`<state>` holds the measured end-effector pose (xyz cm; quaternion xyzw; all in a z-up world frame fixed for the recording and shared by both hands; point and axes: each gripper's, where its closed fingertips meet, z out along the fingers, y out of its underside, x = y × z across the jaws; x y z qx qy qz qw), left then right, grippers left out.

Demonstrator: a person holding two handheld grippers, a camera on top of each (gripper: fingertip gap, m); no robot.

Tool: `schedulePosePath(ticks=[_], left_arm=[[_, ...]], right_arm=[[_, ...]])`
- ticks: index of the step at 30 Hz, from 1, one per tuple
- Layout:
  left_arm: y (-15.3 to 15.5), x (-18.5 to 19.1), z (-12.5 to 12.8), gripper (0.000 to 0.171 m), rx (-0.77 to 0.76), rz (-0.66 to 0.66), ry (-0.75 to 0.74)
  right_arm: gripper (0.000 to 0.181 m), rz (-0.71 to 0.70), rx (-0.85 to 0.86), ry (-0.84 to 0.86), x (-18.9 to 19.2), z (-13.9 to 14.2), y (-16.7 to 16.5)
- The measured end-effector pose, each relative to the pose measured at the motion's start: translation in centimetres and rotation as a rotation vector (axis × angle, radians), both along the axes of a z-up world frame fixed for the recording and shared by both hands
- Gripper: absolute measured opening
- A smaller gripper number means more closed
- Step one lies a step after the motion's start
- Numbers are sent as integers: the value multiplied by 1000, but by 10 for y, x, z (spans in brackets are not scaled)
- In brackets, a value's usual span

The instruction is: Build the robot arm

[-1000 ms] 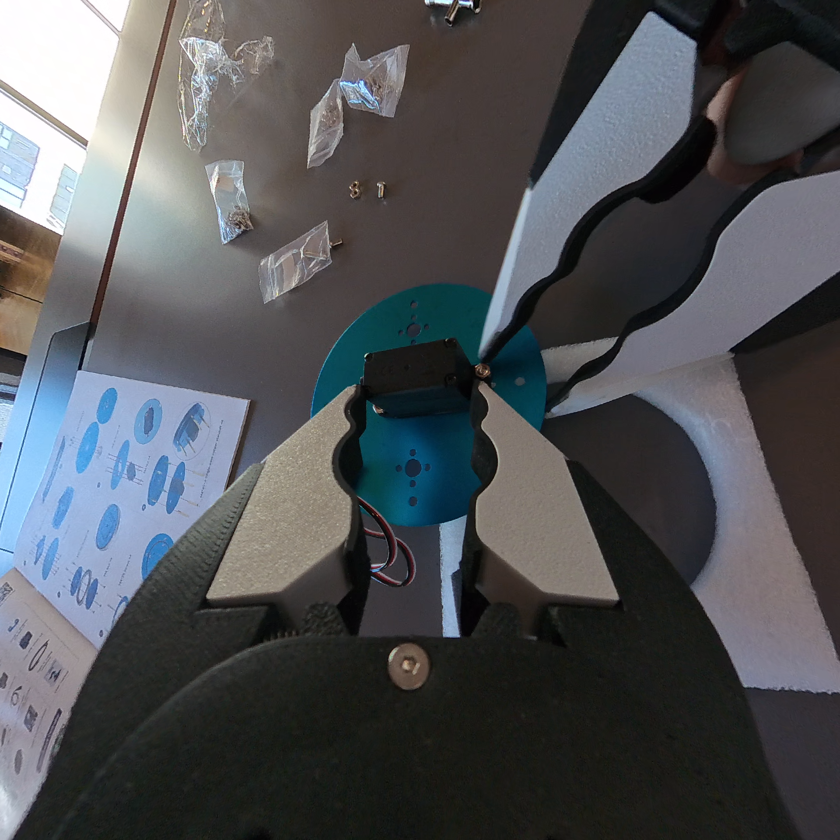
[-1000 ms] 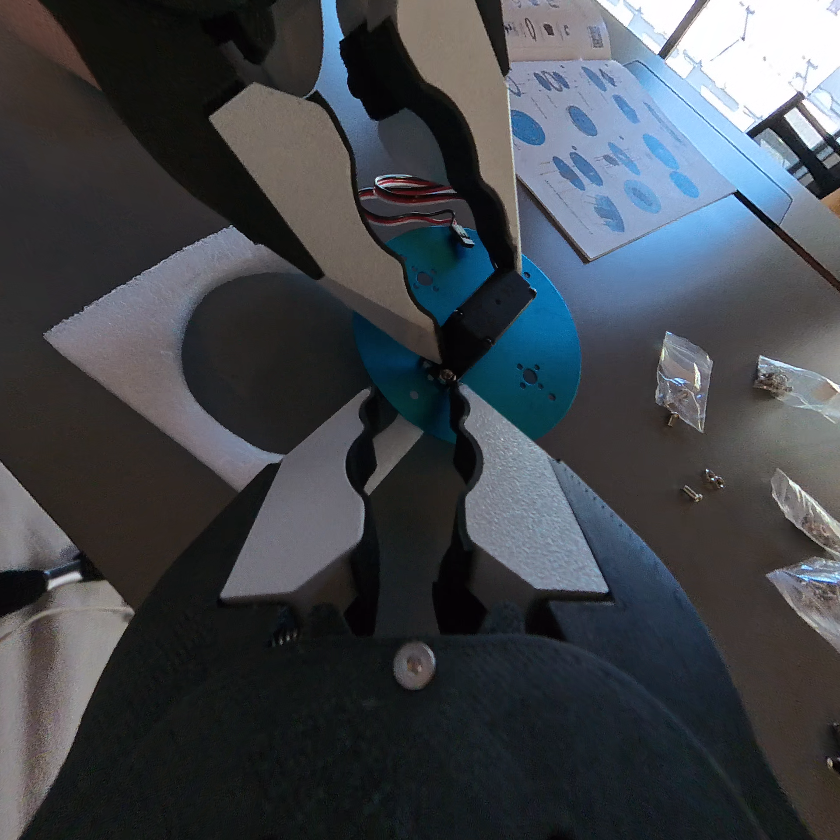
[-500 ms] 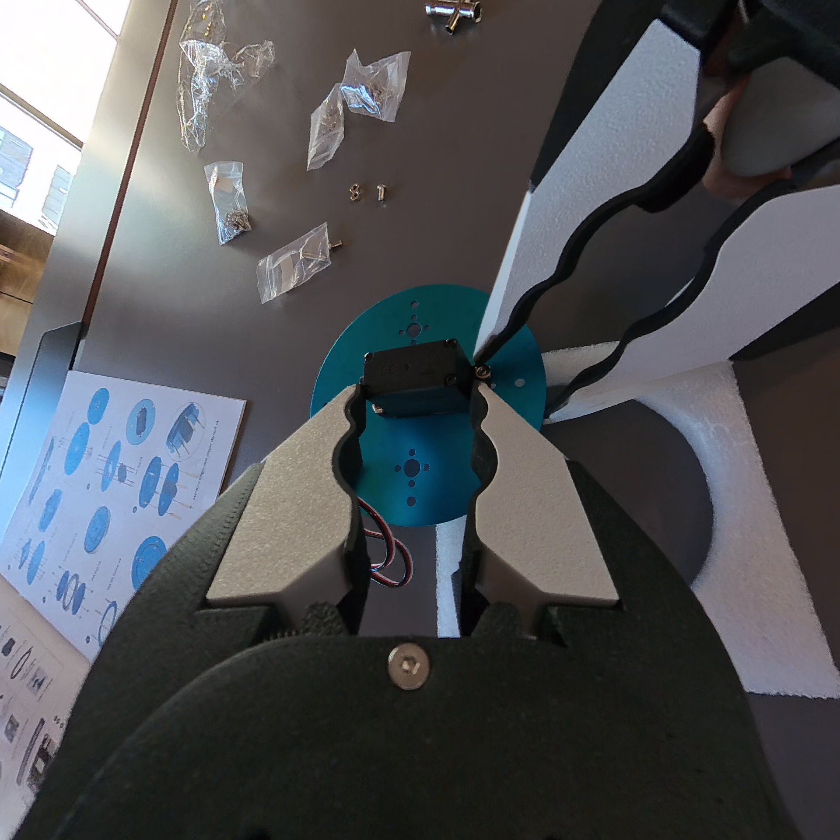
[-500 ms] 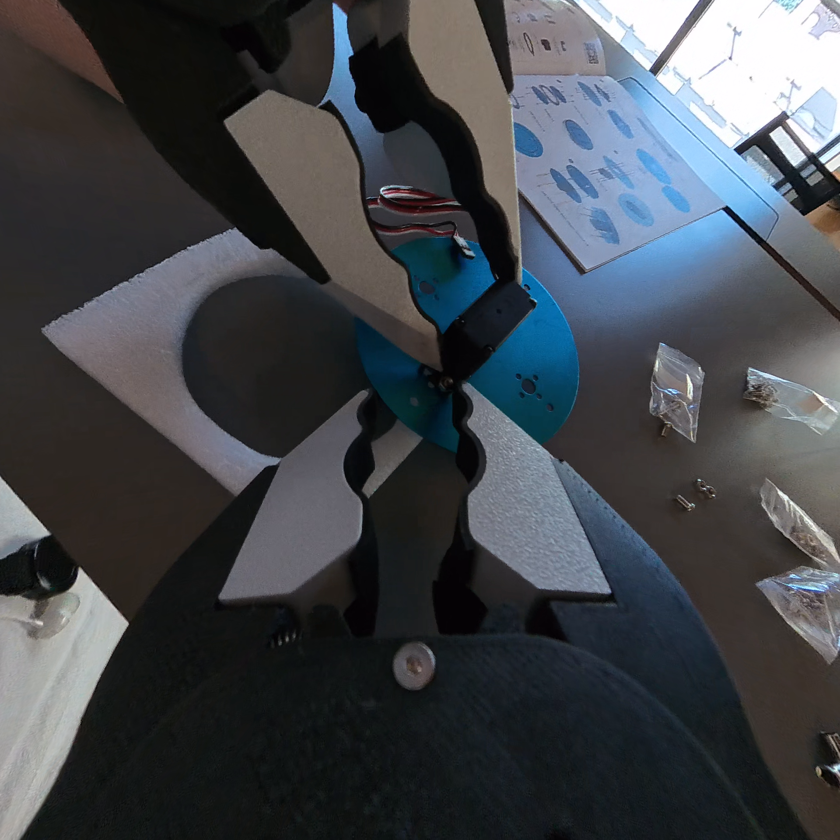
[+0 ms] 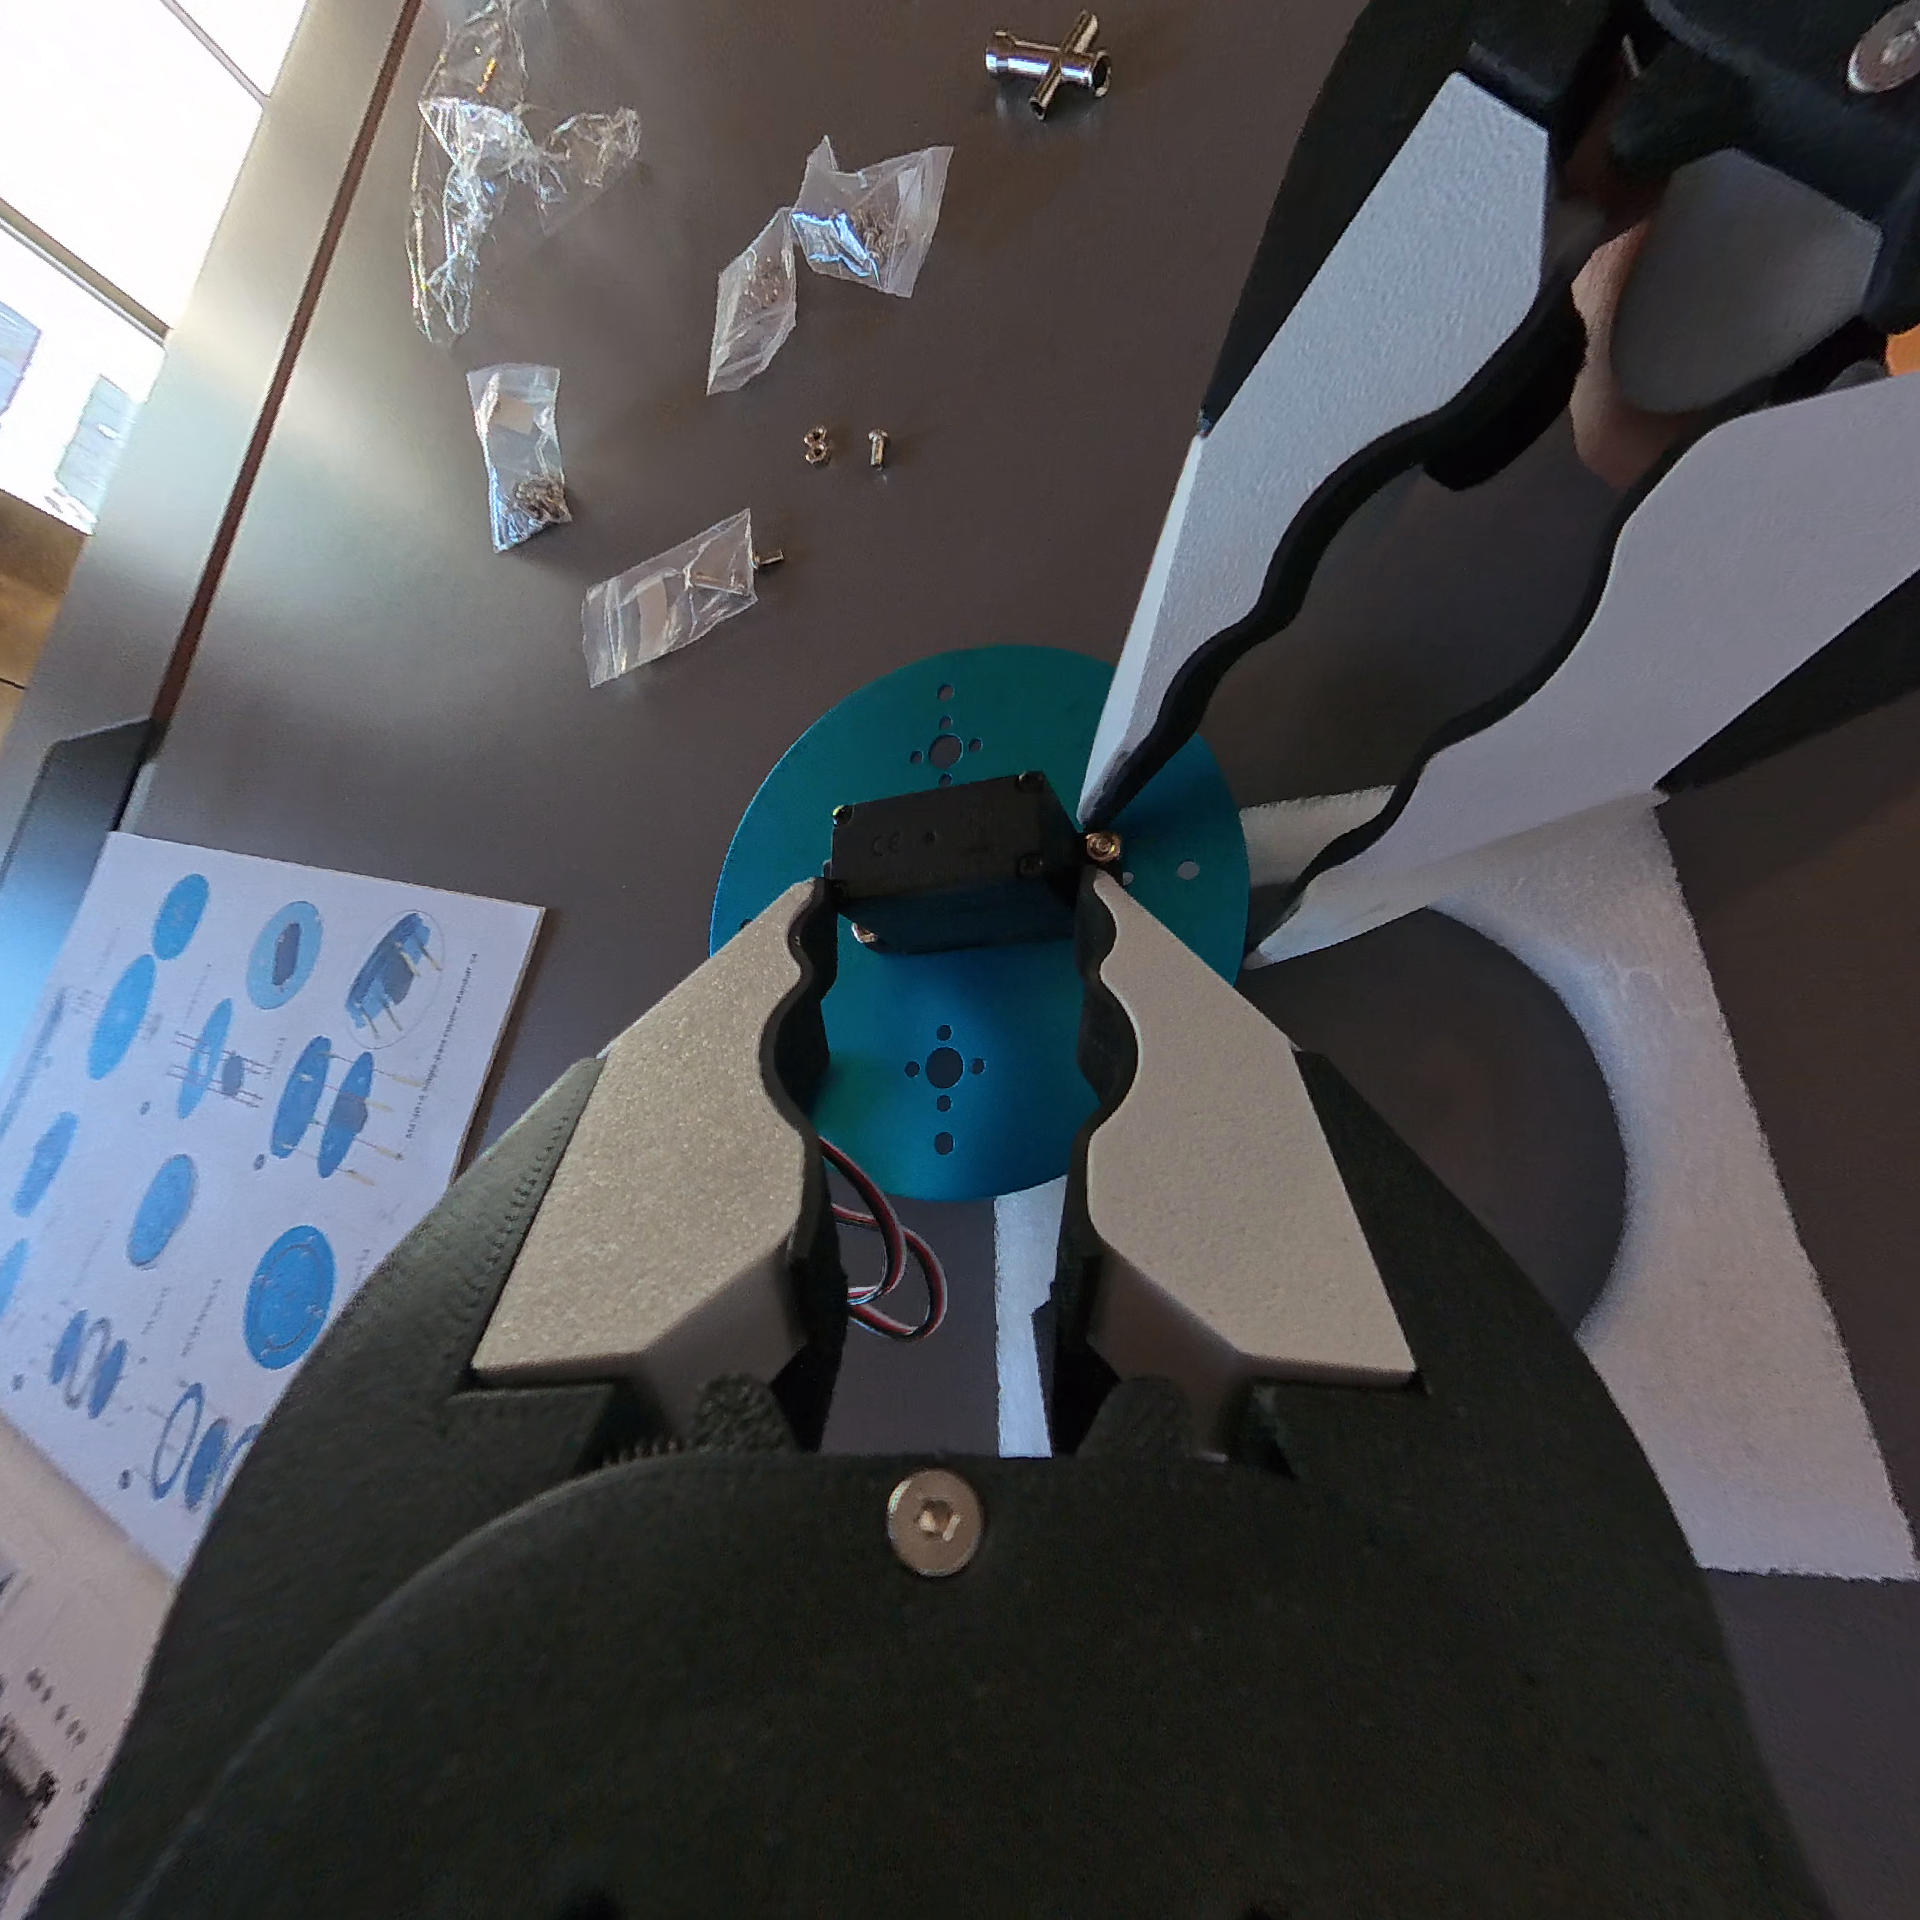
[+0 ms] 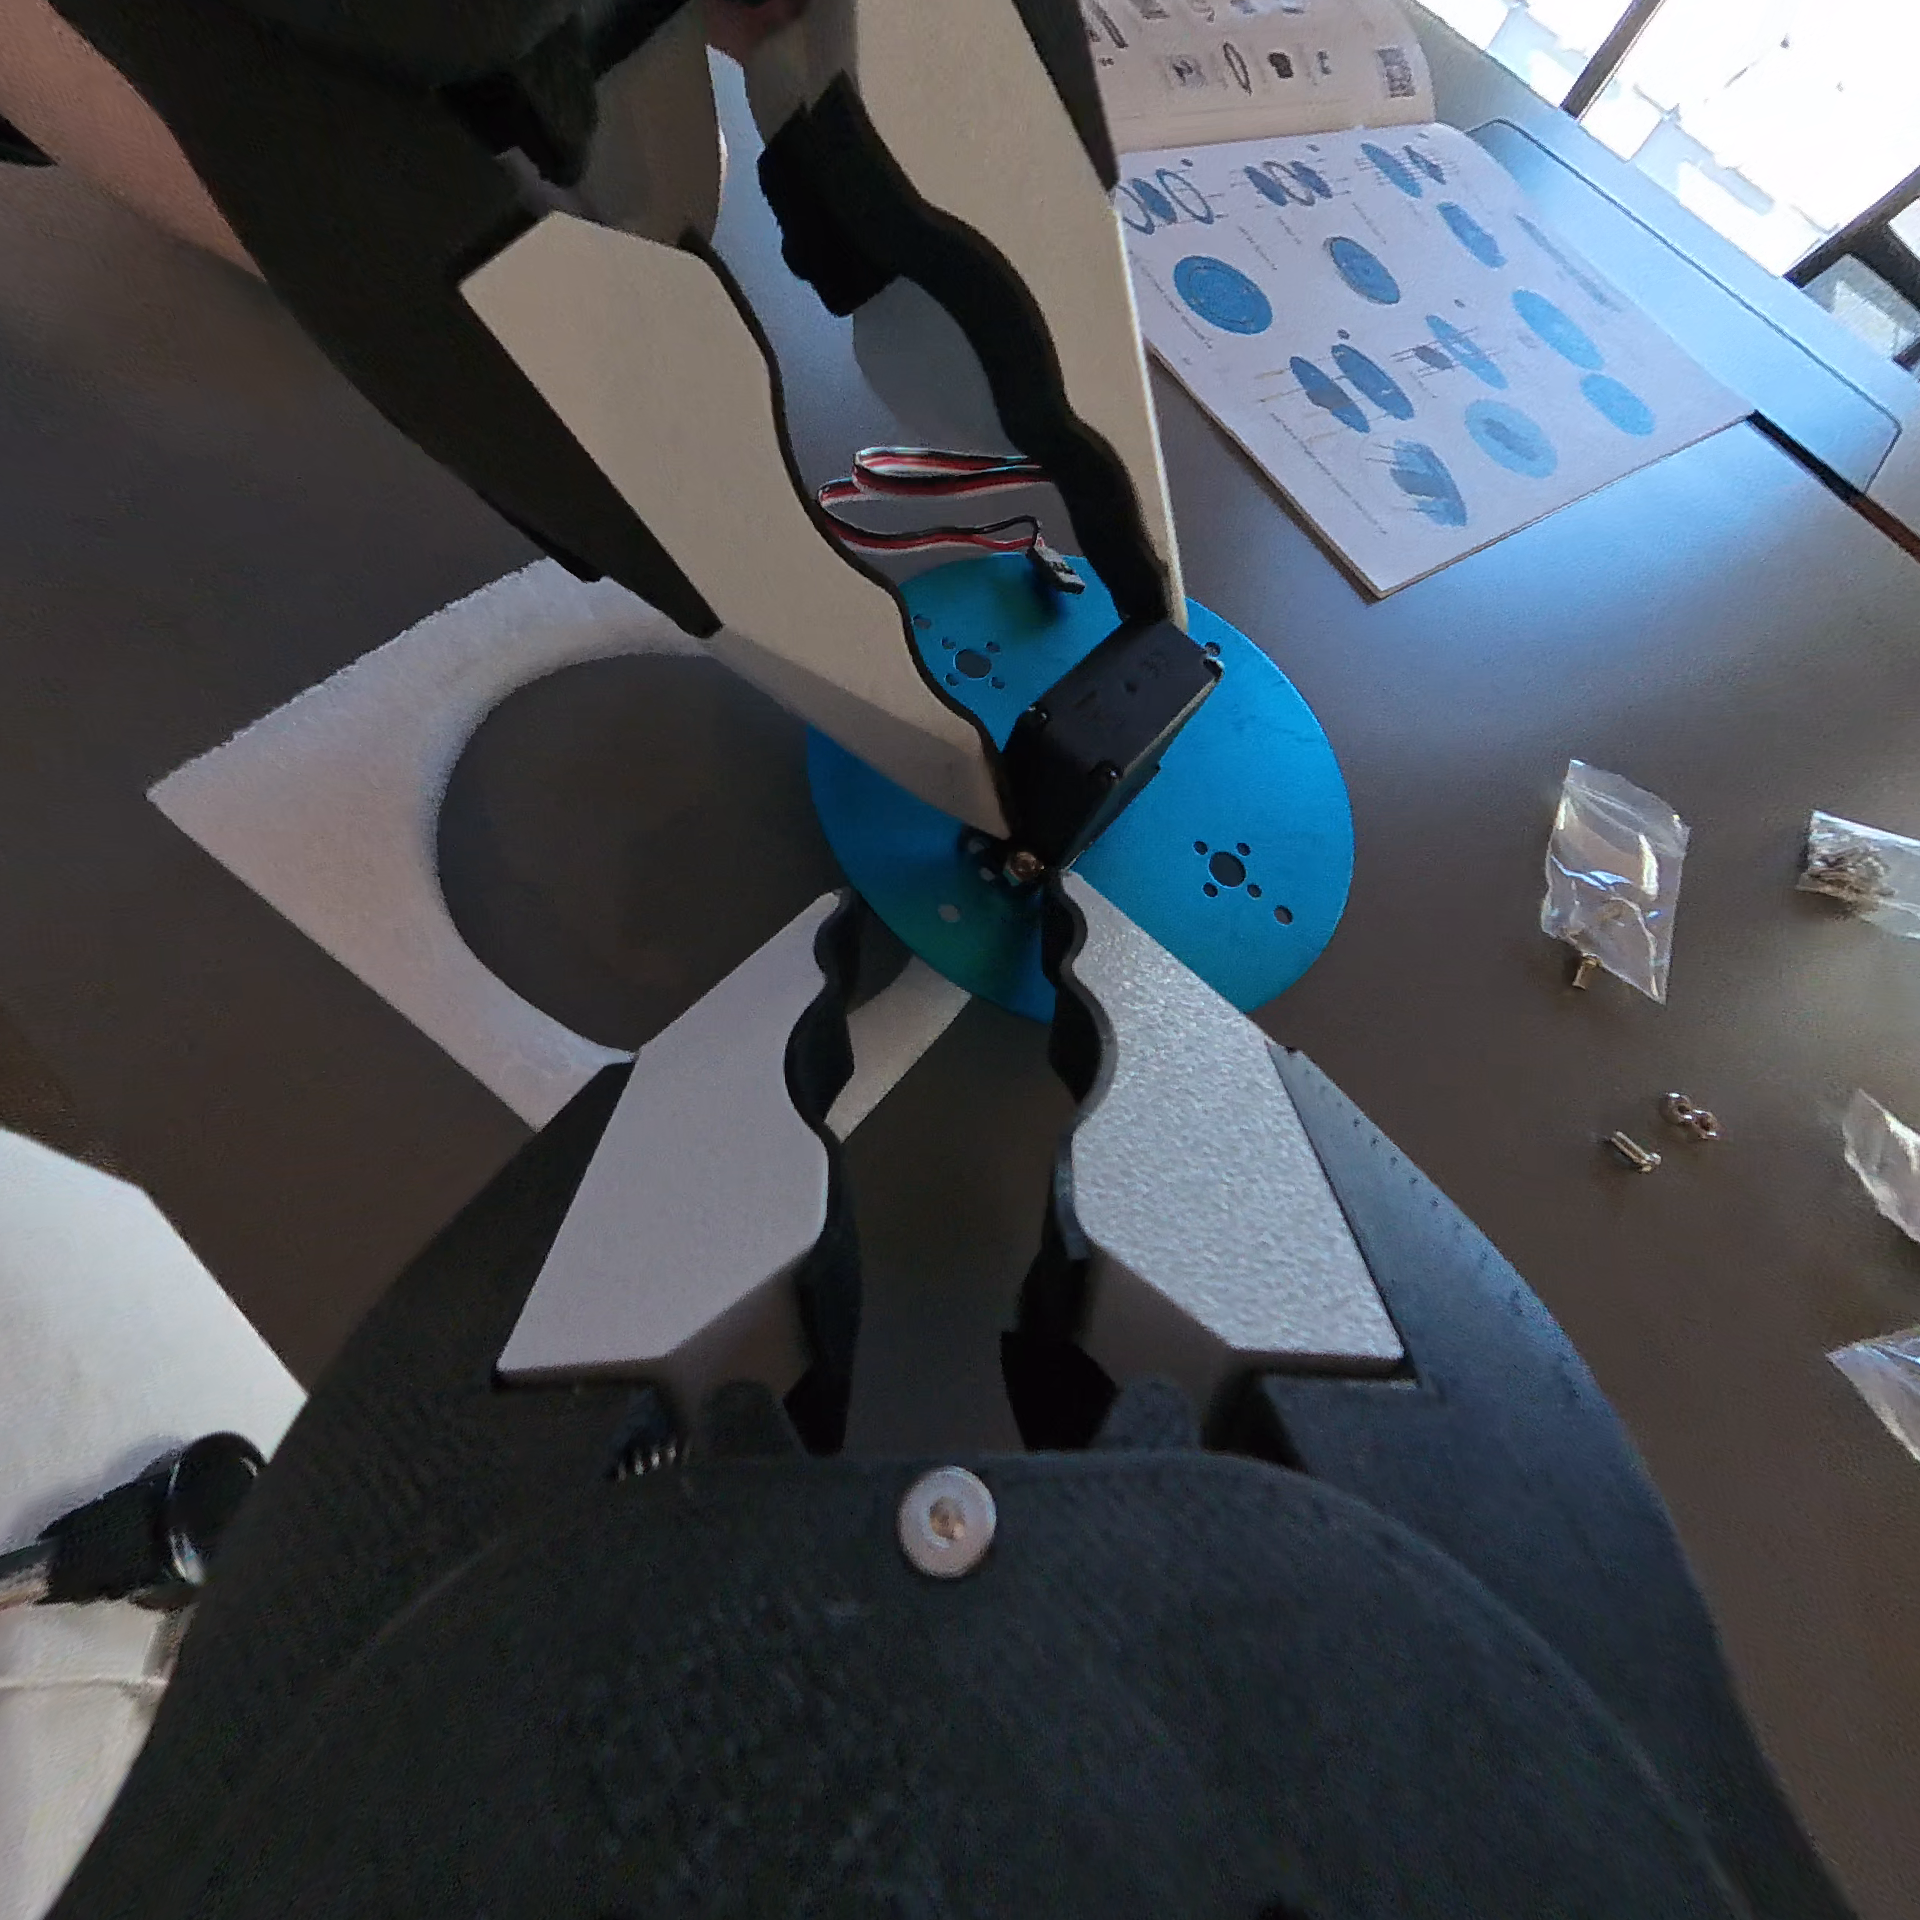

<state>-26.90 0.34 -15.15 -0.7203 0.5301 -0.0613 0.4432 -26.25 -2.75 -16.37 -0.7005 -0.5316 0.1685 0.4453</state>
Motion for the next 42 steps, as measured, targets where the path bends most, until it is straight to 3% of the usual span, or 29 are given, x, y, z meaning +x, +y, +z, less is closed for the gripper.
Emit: schedulePosePath(ticks=[15, 16, 17, 21, 23, 24, 27, 42], left_arm=[[0, 1, 0, 46, 33, -1, 20], [2, 1, 0, 46, 31, 13, 13], [3, 2, 0, 46, 13, 18, -10], [4, 2, 0, 46, -3, 12, -23], [3, 2, 0, 46, 9, 13, -11], [3, 2, 0, 46, 15, 13, -5], [2, 2, 0, 46, 28, 9, 8], [1, 1, 0, 46, 69, 11, 47]], right_arm=[[29, -51, 86, -50, 3, 0, 0], [8, -20, 67, -28, 1, 1, -6], [7, -32, 65, -23, 2, 2, -6], [21, -74, 38, -8, 6, 2, 0], [44, -113, 28, 13, 10, 5, 8], [46, -100, 13, 13, 9, 3, 8], [34, -22, -26, 7, 2, 0, 2], [34, 0, 55, -39, 1, -1, 1]])
